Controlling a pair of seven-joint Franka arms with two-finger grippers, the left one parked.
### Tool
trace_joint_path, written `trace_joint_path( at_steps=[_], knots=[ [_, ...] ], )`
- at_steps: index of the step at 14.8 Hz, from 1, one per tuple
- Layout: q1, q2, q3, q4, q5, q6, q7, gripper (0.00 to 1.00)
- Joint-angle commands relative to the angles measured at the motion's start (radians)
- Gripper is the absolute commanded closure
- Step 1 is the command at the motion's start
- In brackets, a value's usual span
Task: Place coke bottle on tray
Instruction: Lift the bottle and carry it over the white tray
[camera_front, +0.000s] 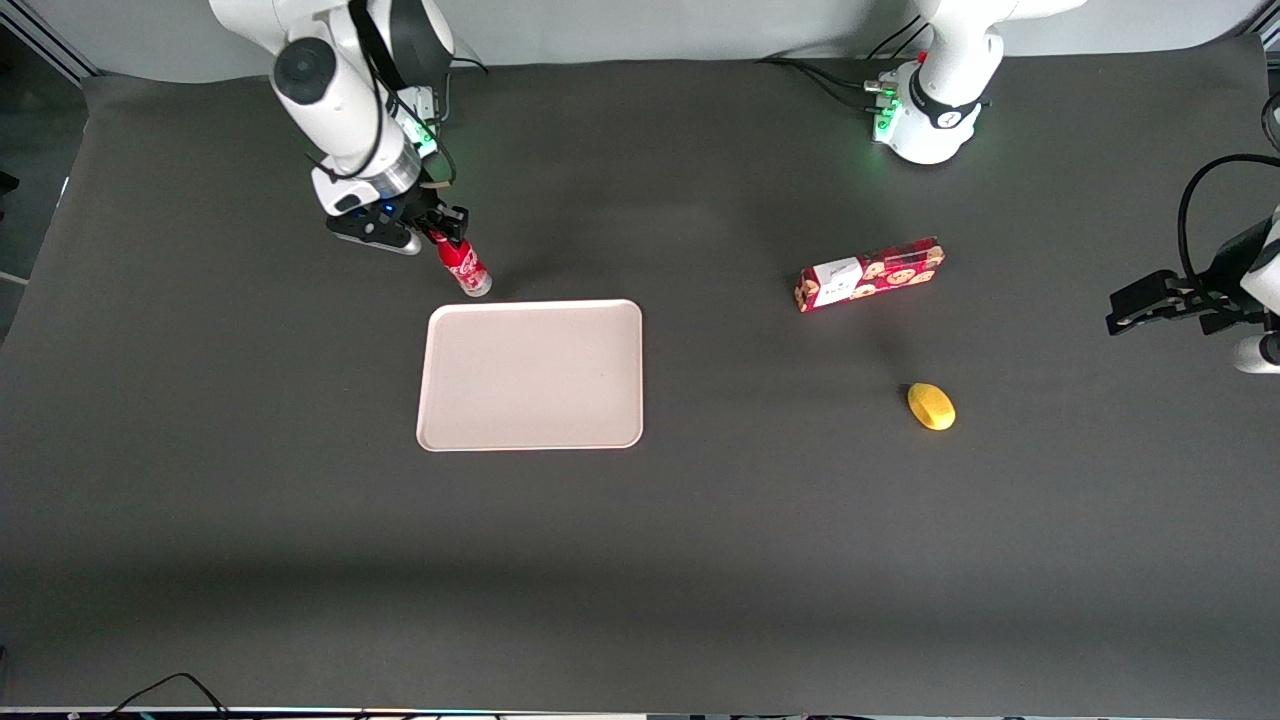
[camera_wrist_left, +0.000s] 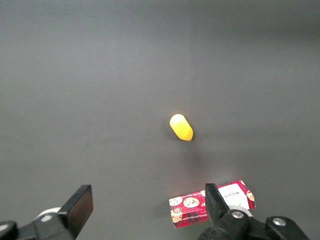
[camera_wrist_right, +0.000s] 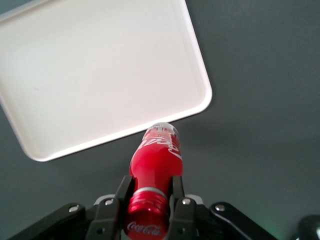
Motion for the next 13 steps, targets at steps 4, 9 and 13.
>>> trace_joint_path(
  at_steps=[4,9,13],
  knots=[
    [-0.023,0.002,-0.205,0.4,-0.13,-0.413,0.003,1.0],
    [-0.03,0.123,-0.207,0.45,-0.221,-0.388,0.009,1.0],
    [-0.038,0.323,-0.233,0.467,-0.241,-0.215,0.007,1.0]
  ],
)
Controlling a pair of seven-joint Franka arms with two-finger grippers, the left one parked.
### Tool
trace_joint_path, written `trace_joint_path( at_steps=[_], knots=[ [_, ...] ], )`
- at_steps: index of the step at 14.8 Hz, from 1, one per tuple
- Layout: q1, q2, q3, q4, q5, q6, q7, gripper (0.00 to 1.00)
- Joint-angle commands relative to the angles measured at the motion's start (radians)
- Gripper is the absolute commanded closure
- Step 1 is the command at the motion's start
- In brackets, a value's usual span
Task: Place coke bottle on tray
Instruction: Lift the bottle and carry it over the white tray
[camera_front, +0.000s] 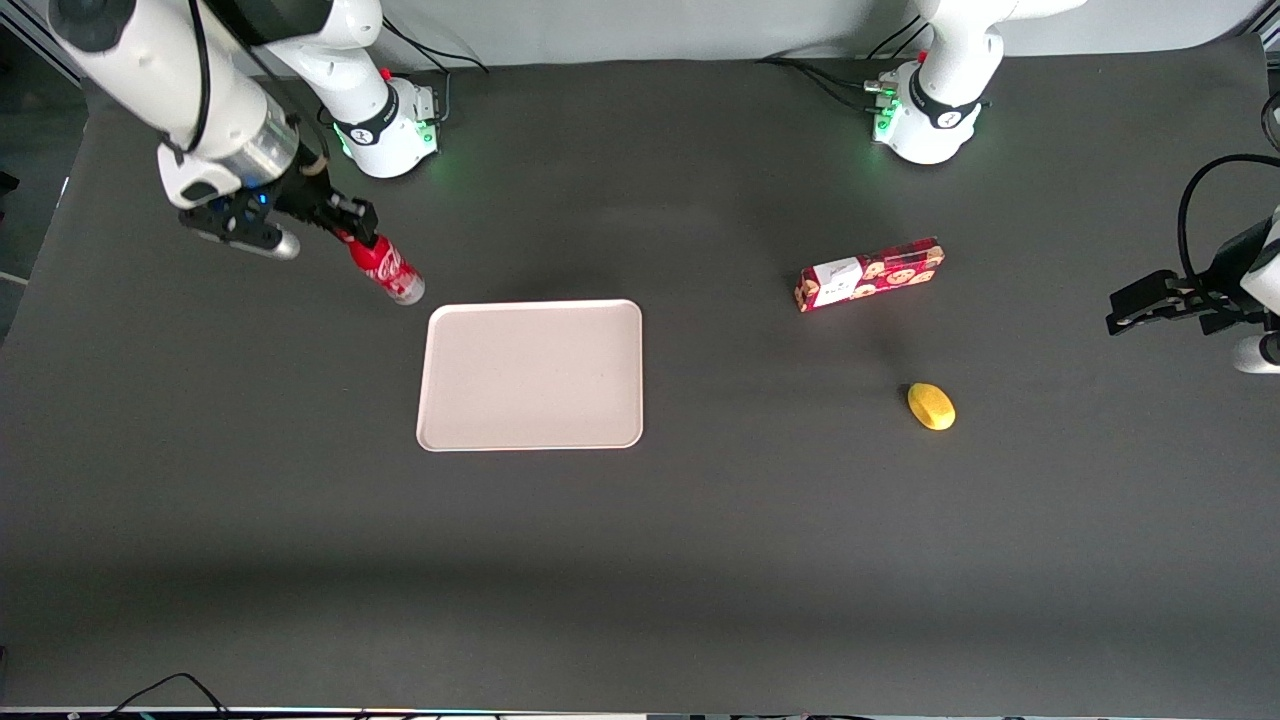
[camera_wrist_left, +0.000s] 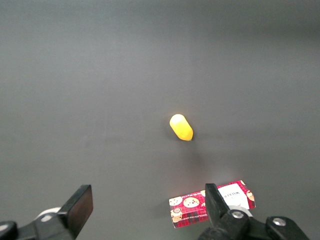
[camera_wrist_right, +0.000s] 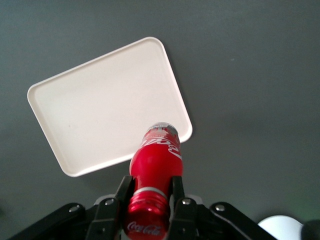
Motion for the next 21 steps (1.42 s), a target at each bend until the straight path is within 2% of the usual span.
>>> trace_joint_path(
  at_steps=[1,3,4,7,13,21],
  knots=[
    [-0.012,0.228,-0.017,0.072,-0.033,0.134,0.008,1.0],
    [-0.012,0.33,-0.019,0.075,-0.116,0.188,0.017,1.0],
    [-0.012,0.364,-0.019,0.075,-0.136,0.217,0.04,1.0],
    [-0.003,0.424,-0.016,0.074,-0.156,0.274,0.118,1.0],
    [0.007,0.509,0.024,0.075,-0.274,0.361,0.321,1.0],
    [0.013,0.559,0.026,0.075,-0.28,0.418,0.334,1.0]
  ],
)
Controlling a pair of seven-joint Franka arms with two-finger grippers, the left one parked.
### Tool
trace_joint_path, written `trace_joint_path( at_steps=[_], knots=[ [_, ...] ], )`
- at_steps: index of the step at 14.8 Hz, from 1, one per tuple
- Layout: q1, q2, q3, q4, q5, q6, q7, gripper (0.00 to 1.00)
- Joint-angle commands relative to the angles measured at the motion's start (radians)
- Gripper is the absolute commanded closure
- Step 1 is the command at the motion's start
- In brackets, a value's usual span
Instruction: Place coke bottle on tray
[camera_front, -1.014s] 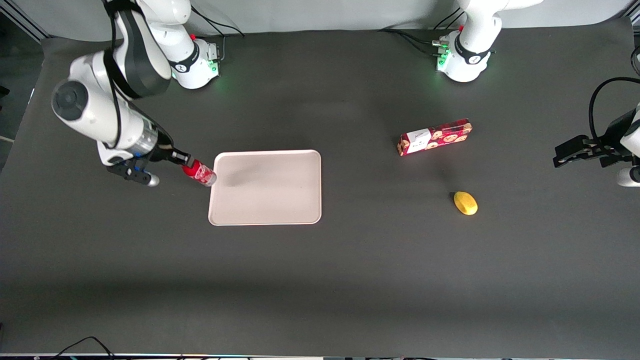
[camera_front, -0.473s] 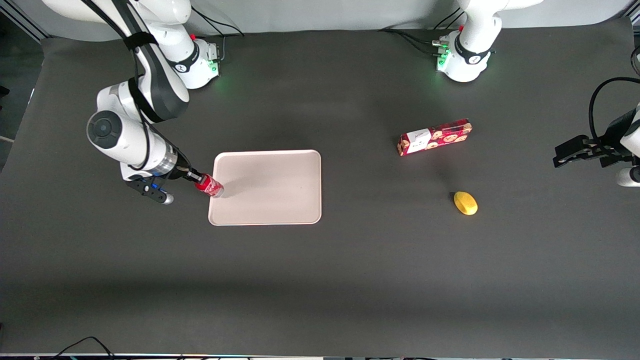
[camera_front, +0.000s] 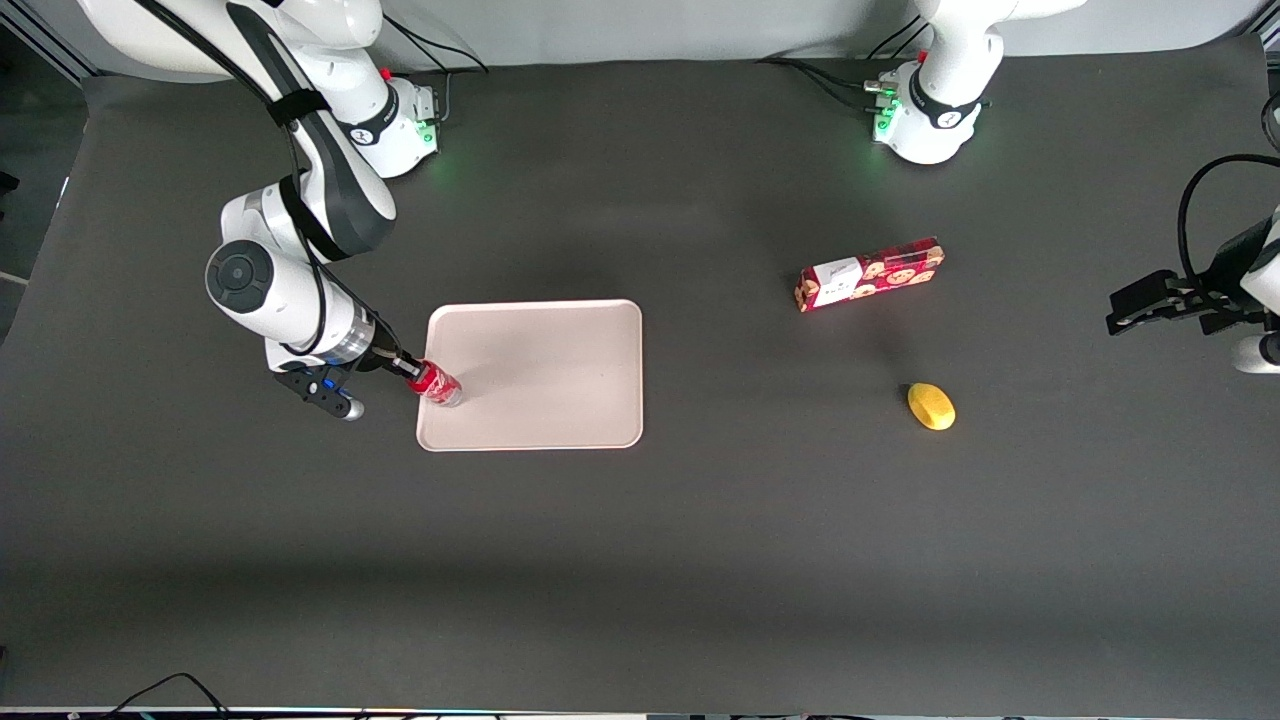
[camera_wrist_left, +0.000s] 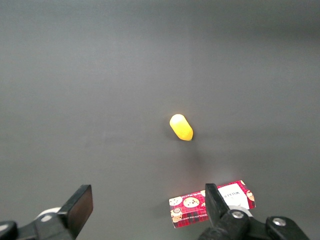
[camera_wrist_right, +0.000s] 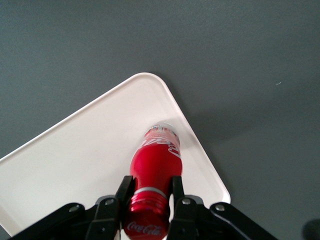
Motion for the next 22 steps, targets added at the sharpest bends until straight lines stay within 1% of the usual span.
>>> trace_joint_path(
  at_steps=[1,2,3,4,5,6,11,14,16,17,18,22],
  knots=[
    [0.008,0.019,0.003,0.028,-0.036,0.0,0.037,1.0],
    [0.008,0.022,0.003,0.028,-0.048,0.0,0.037,1.0],
    [0.008,0.023,0.003,0.03,-0.054,0.0,0.037,0.57],
    [0.008,0.023,0.003,0.03,-0.056,0.0,0.037,0.33],
    [0.008,0.025,0.003,0.036,-0.056,-0.001,0.037,0.04],
    [0.008,0.023,0.003,0.039,-0.056,-0.001,0.037,0.0],
    [0.008,0.016,0.003,0.07,-0.056,-0.022,0.035,0.0],
    [0.01,-0.018,0.006,0.159,-0.06,-0.191,0.031,0.0],
    [0.004,-0.055,0.006,0.212,-0.085,-0.292,0.009,0.0],
    [-0.002,-0.07,0.0,0.24,-0.091,-0.347,-0.032,0.0],
    [-0.01,-0.084,-0.009,0.26,-0.093,-0.389,-0.11,0.0],
    [-0.012,-0.185,-0.115,0.272,-0.088,-0.505,-0.416,0.0]
  ],
)
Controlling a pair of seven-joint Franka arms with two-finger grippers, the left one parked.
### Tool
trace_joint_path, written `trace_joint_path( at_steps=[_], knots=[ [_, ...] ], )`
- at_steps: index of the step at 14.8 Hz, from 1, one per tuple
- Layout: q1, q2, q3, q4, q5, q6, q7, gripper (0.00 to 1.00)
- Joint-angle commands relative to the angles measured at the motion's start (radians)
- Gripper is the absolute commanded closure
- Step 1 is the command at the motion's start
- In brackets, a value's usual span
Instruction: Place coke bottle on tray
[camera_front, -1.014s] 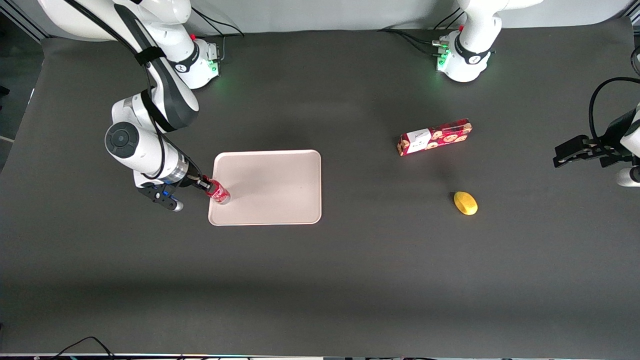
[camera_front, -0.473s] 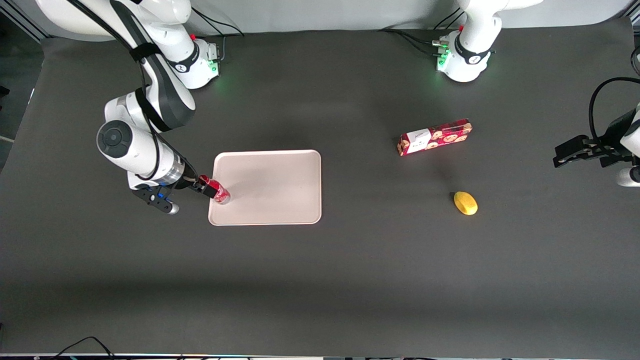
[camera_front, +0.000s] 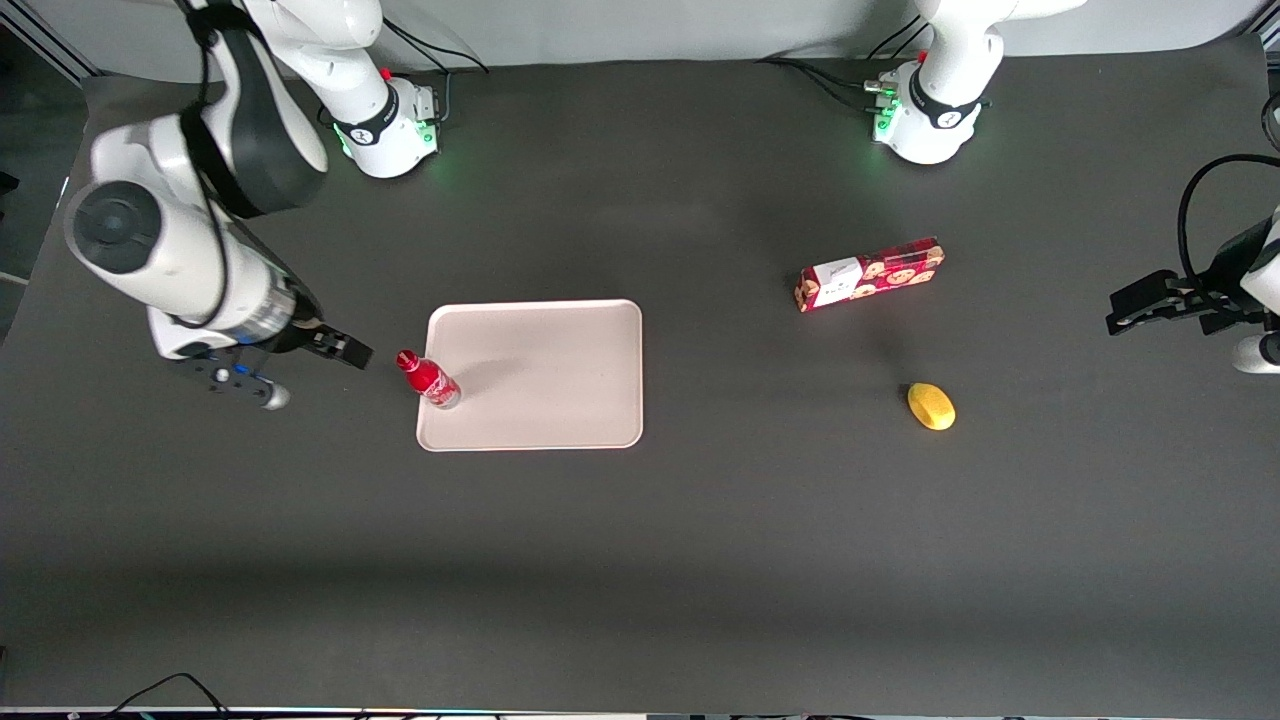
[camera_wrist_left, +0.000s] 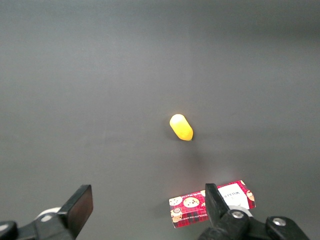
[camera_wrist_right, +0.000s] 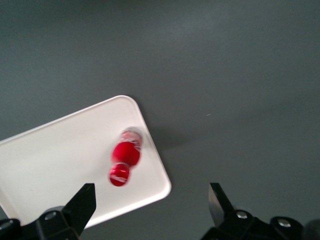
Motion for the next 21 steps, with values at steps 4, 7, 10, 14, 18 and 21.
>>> trace_joint_path(
  at_steps=[4,7,10,14,18,21],
  knots=[
    [-0.012,-0.166,-0.137,0.004,-0.001,-0.192,-0.462,0.0],
    [-0.021,-0.258,-0.238,-0.033,0.159,-0.211,-0.59,0.0],
    [-0.021,-0.286,-0.248,-0.096,0.182,-0.106,-0.589,0.0],
    [-0.064,-0.268,-0.239,-0.119,0.165,-0.05,-0.59,0.0],
    [0.191,-0.248,-0.47,-0.084,0.148,-0.048,-0.567,0.0],
    [0.174,-0.188,-0.379,-0.041,0.096,-0.048,-0.559,0.0]
  ],
)
